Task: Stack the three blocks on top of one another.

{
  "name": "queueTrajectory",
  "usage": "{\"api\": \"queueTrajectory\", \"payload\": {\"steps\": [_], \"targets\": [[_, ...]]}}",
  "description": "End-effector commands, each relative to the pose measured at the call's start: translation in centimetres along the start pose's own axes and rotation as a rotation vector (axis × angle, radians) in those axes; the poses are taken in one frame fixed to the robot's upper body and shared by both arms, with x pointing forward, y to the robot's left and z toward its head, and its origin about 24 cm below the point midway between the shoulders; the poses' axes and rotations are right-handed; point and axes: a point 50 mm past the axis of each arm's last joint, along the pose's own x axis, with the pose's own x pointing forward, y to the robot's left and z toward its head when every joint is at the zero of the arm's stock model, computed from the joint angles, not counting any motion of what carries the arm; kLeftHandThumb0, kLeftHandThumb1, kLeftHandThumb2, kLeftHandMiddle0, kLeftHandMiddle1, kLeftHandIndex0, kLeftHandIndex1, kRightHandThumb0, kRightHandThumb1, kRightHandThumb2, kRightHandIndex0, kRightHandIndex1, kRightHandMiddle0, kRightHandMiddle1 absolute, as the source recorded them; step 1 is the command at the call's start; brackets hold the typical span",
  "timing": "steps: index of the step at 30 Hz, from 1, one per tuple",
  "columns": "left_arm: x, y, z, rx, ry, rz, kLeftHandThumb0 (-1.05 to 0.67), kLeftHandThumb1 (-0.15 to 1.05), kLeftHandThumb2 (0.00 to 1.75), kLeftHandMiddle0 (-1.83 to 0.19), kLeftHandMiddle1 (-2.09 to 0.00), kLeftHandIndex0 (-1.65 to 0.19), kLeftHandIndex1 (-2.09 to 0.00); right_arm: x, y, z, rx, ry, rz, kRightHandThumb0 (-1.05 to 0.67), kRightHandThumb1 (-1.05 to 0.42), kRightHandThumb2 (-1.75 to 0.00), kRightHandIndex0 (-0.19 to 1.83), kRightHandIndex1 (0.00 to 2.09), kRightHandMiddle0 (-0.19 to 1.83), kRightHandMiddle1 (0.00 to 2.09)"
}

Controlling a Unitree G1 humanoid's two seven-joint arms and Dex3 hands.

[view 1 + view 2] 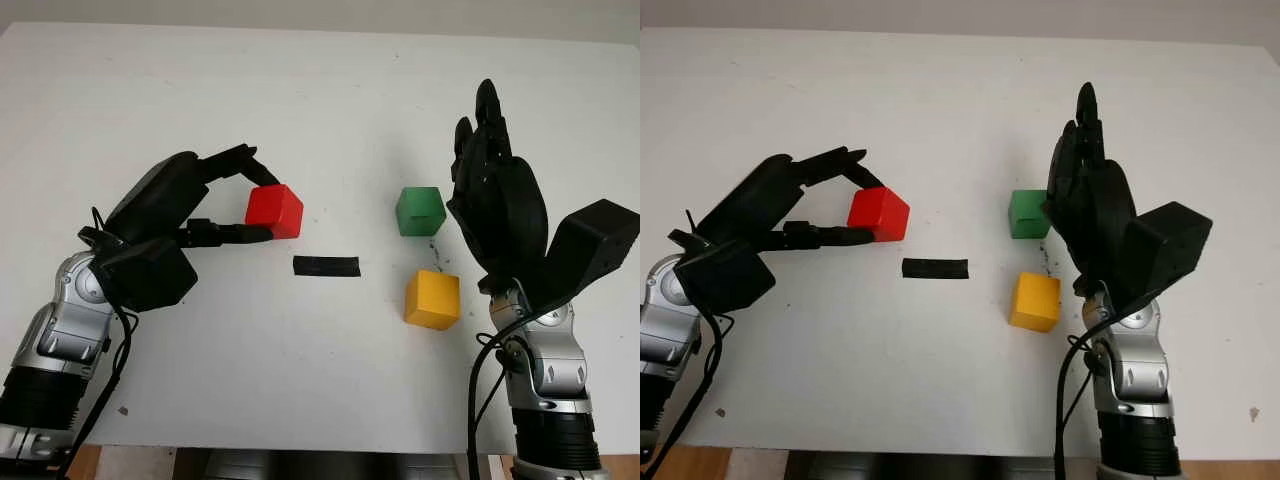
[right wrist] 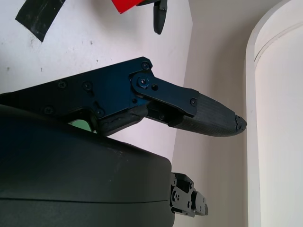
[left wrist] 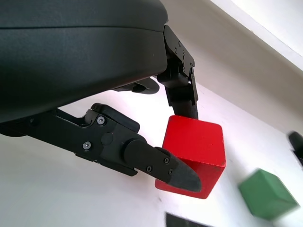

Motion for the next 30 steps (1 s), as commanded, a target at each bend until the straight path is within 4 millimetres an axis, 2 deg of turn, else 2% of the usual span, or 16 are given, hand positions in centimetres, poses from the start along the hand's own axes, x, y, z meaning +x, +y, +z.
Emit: {"api": "queueTrajectory", "payload": {"steps": [1,11,20,30], "targets": [[0.7,0.0,1.0,-0.011,-0.063,-0.009,-0.47,1.01,0.05,-0.32,-0.05,-0.53,-1.23,0.0,0.2,-0.1,-0.001,0.005,0.003,-0.74,-1.05,-0.76,-0.19,0.0,-0.19,0.0],[1.4,-2.1,1.7,-0.075,-0.089,-0.072,-0.5,1.01,0.05,-0.28,-0.04,-0.58,-1.28,-0.2,0.6,-0.1,-0.006,0.003,0.0,-0.74,-1.05,-0.77,-0.19,0.0,-0.19,0.0],[1.4,-3.4,2.1,-0.032,-0.061,-0.057,-0.5,1.02,0.05,-0.24,-0.04,-0.54,-1.43,-0.4,0.9,0.1,-0.004,-0.001,-0.006,-0.73,-1.05,-0.77,-0.19,0.0,-0.19,0.0],[0.9,-4.4,2.6,0.068,-0.033,-0.021,-0.46,1.02,0.06,-0.2,-0.04,-0.47,-1.48,-0.5,0.8,0.4,0.011,-0.006,-0.007,-0.74,-1.05,-0.74,-0.19,0.0,-0.19,0.0]]}}
